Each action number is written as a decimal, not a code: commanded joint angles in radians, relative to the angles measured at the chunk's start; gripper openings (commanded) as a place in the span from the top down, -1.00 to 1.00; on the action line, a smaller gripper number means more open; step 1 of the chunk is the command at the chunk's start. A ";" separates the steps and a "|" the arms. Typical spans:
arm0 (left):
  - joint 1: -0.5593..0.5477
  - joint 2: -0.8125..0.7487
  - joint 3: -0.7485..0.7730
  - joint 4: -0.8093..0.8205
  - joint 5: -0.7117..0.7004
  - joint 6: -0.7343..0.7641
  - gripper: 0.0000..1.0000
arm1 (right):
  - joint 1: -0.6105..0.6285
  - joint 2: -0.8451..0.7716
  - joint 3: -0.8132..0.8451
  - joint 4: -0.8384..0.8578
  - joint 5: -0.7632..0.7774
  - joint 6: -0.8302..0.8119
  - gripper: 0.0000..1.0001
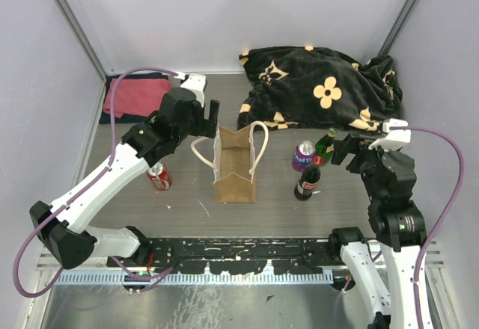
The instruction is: Place the beverage into the canvas bag
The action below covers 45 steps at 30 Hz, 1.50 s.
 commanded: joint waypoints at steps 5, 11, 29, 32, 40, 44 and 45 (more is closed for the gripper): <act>0.030 -0.015 0.000 -0.013 0.027 0.031 -0.83 | 0.003 0.358 0.185 0.169 -0.042 -0.010 -0.79; 0.055 -0.051 -0.021 -0.018 0.033 0.028 -0.83 | 0.301 0.594 0.336 0.227 0.310 -0.085 -0.82; 0.066 -0.050 -0.060 -0.019 0.055 0.009 -0.82 | 0.906 0.369 0.076 -0.114 1.004 0.459 -0.85; 0.066 -0.052 -0.061 -0.019 0.054 0.010 -0.82 | 0.930 0.374 0.053 -0.179 1.026 0.544 -0.86; 0.068 -0.046 -0.072 -0.018 0.062 0.001 -0.81 | 0.931 0.327 -0.048 -0.246 1.029 0.684 -0.86; 0.069 -0.041 -0.071 -0.016 0.067 -0.007 -0.81 | 0.930 0.314 -0.092 -0.239 1.027 0.707 -0.86; 0.071 -0.041 -0.071 -0.016 0.068 -0.007 -0.81 | 0.931 0.315 -0.103 -0.231 1.025 0.707 -0.86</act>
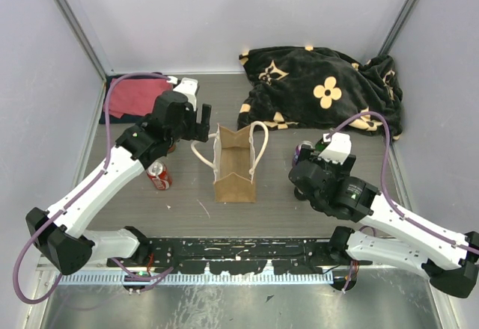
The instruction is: Place the beverage into the canvas bag
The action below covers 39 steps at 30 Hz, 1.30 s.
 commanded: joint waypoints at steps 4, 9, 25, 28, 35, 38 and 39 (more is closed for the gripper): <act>0.008 0.003 -0.006 0.007 0.016 -0.013 -0.81 | 0.004 -0.012 -0.070 0.035 0.039 0.084 -0.86; 0.011 -0.003 -0.012 0.004 0.017 -0.013 -0.81 | 0.004 -0.022 -0.136 0.042 0.039 0.136 -0.84; 0.015 -0.015 -0.015 -0.002 0.024 -0.016 -0.81 | 0.004 -0.038 -0.184 0.142 0.050 0.081 -0.09; 0.016 -0.021 -0.021 -0.003 0.025 -0.016 -0.81 | 0.005 -0.039 -0.198 0.165 0.035 0.065 0.28; 0.018 -0.039 -0.036 -0.005 0.026 -0.015 -0.82 | 0.004 -0.044 -0.180 0.185 0.017 0.036 0.99; 0.023 -0.045 -0.041 -0.011 0.025 -0.014 -0.82 | 0.004 -0.043 -0.140 0.193 0.016 0.001 0.98; 0.026 -0.045 -0.041 -0.013 0.026 -0.015 -0.82 | 0.004 -0.042 -0.123 0.197 0.017 -0.014 0.99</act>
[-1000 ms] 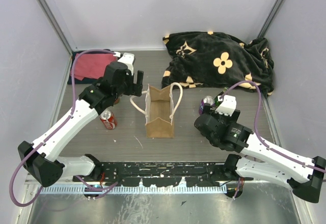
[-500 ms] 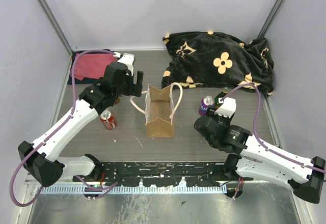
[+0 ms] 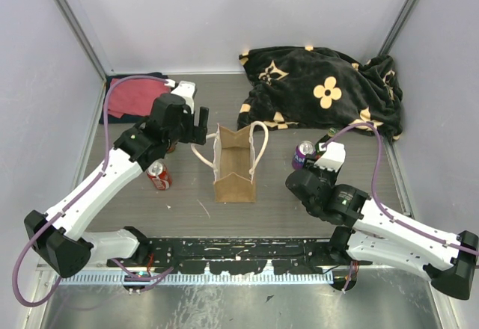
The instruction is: Place the beverage into the canvas bag
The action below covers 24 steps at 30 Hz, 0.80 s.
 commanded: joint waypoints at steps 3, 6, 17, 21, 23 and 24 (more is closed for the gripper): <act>0.018 -0.029 -0.010 -0.011 0.008 -0.007 -0.82 | 0.005 0.003 0.125 0.065 0.011 -0.093 0.99; 0.025 -0.030 -0.008 -0.015 0.011 -0.013 -0.82 | 0.004 0.015 0.176 0.076 0.011 -0.133 0.98; 0.041 -0.026 0.010 -0.030 0.020 -0.028 -0.82 | 0.005 0.047 0.329 0.141 -0.033 -0.254 0.99; 0.046 -0.024 0.009 -0.033 0.020 -0.028 -0.83 | 0.005 0.101 0.429 0.184 -0.050 -0.335 0.98; 0.050 -0.022 0.007 -0.034 0.021 -0.031 -0.83 | 0.004 0.126 0.477 0.217 -0.062 -0.380 0.99; 0.053 -0.021 0.005 -0.036 0.023 -0.034 -0.83 | 0.004 0.137 0.506 0.238 -0.066 -0.403 0.98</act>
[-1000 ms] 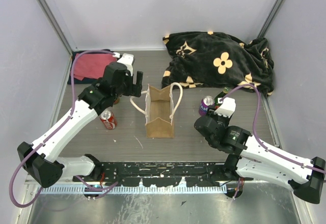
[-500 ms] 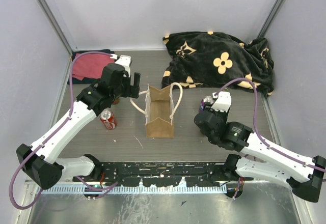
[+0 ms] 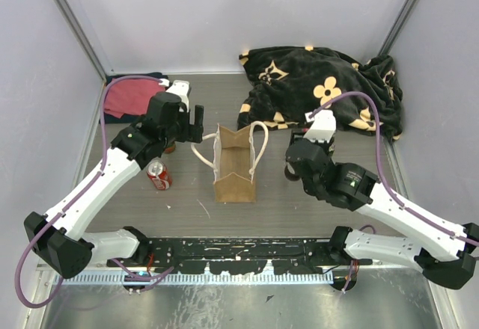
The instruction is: Place the beverage into the canvas bag
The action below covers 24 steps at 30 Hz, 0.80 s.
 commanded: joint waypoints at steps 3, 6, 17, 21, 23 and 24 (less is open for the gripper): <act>0.019 -0.014 0.005 -0.026 0.019 -0.020 -0.83 | 0.004 0.045 0.232 0.298 0.035 -0.192 0.99; 0.024 -0.014 0.002 -0.033 0.025 -0.027 -0.83 | 0.004 0.087 0.307 0.383 0.026 -0.290 0.99; 0.032 -0.017 0.006 -0.038 0.041 -0.038 -0.83 | 0.004 0.325 0.556 0.625 -0.086 -0.560 0.98; 0.034 -0.015 0.017 -0.049 0.042 -0.037 -0.83 | 0.005 0.398 0.640 0.665 -0.140 -0.595 0.98; 0.034 -0.016 0.019 -0.050 0.043 -0.038 -0.83 | 0.005 0.430 0.671 0.675 -0.160 -0.603 0.99; 0.034 -0.016 0.019 -0.050 0.044 -0.037 -0.83 | 0.004 0.443 0.681 0.683 -0.168 -0.607 0.99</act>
